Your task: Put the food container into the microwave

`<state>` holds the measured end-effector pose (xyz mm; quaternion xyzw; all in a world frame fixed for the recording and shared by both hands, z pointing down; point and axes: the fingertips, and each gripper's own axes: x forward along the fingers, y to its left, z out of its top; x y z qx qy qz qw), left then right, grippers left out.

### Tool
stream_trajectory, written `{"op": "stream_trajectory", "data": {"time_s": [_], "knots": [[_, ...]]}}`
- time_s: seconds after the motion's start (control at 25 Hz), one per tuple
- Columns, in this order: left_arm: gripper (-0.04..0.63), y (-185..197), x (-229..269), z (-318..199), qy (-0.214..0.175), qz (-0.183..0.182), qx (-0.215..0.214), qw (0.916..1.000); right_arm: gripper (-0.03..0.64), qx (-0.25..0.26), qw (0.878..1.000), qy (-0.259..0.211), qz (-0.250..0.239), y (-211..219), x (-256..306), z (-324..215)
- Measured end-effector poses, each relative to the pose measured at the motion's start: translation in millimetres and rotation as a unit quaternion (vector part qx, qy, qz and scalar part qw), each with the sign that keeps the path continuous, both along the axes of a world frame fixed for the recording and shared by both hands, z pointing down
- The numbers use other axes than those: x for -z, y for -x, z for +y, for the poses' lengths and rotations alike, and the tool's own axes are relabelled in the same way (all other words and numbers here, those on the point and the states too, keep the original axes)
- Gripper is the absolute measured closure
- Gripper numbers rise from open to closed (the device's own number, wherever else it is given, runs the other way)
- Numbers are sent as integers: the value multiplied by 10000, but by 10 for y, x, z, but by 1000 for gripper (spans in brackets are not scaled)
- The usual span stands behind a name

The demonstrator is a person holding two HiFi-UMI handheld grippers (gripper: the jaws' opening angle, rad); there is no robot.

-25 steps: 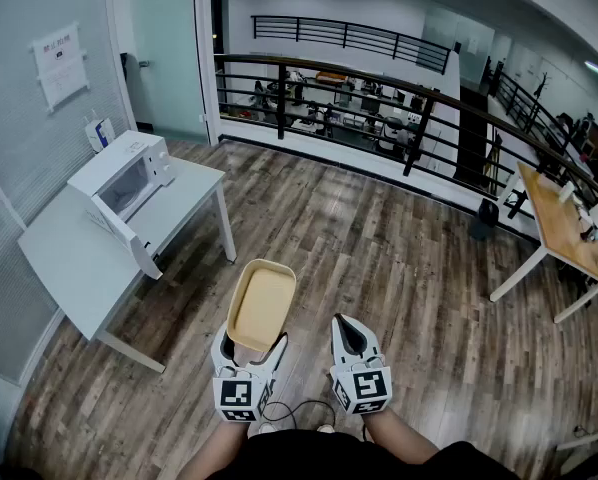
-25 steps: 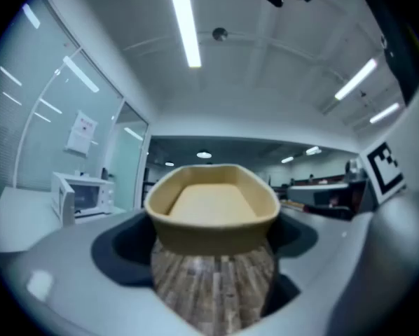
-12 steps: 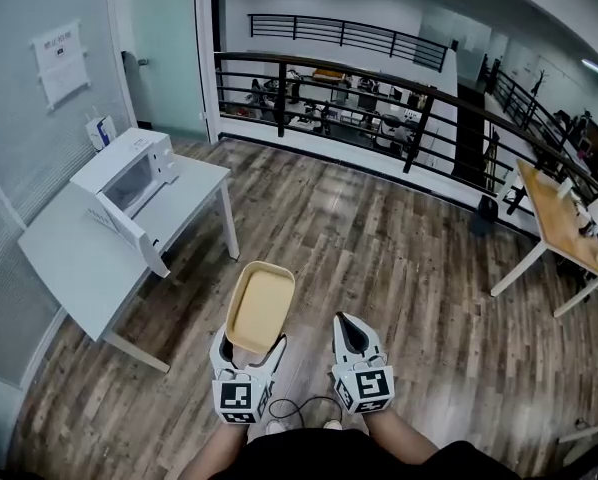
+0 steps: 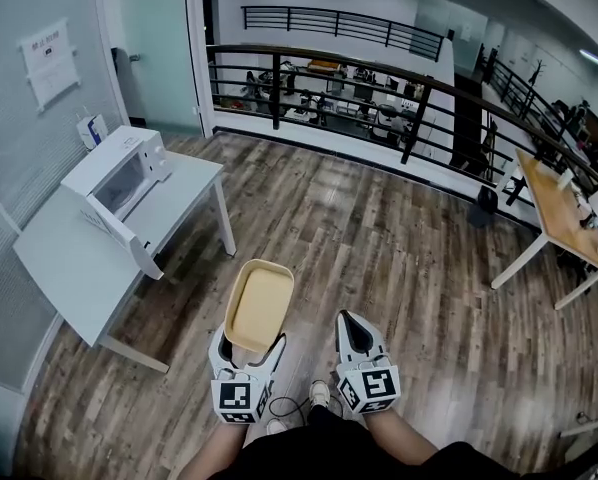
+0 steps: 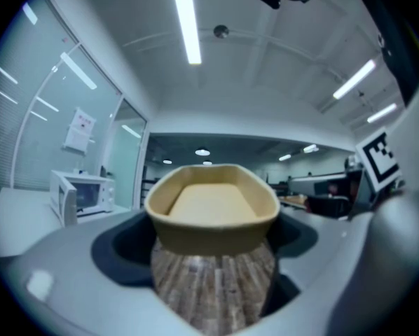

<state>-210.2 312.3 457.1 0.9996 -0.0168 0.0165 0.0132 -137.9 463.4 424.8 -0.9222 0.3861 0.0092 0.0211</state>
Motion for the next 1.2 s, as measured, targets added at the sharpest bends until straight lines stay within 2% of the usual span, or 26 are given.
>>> {"op": "stream_trajectory", "data": {"time_s": [0.24, 0.44, 0.6, 0.92, 1.04, 1.2], "knots": [[109, -464, 102, 27, 89, 72, 162, 9998, 612, 282, 9994, -137, 163, -503, 107, 10], [109, -944, 233, 60, 15, 184, 354, 9992, 612, 391, 9988, -152, 244, -1068, 197, 55], [109, -1235, 222, 105, -44, 121, 470, 9988, 612, 453, 9988, -89, 180, -1415, 210, 128], [109, -1561, 174, 81, 22, 1, 545, 9985, 612, 570, 9984, -31, 21, -1793, 68, 61], [109, -1651, 170, -22, 159, 14, 570, 9982, 612, 594, 9982, -11, -33, -1890, 34, -44], [109, -1792, 115, -281, 159, -18, 669, 9976, 612, 644, 9979, -2, -13, -2009, 52, -279]]}}
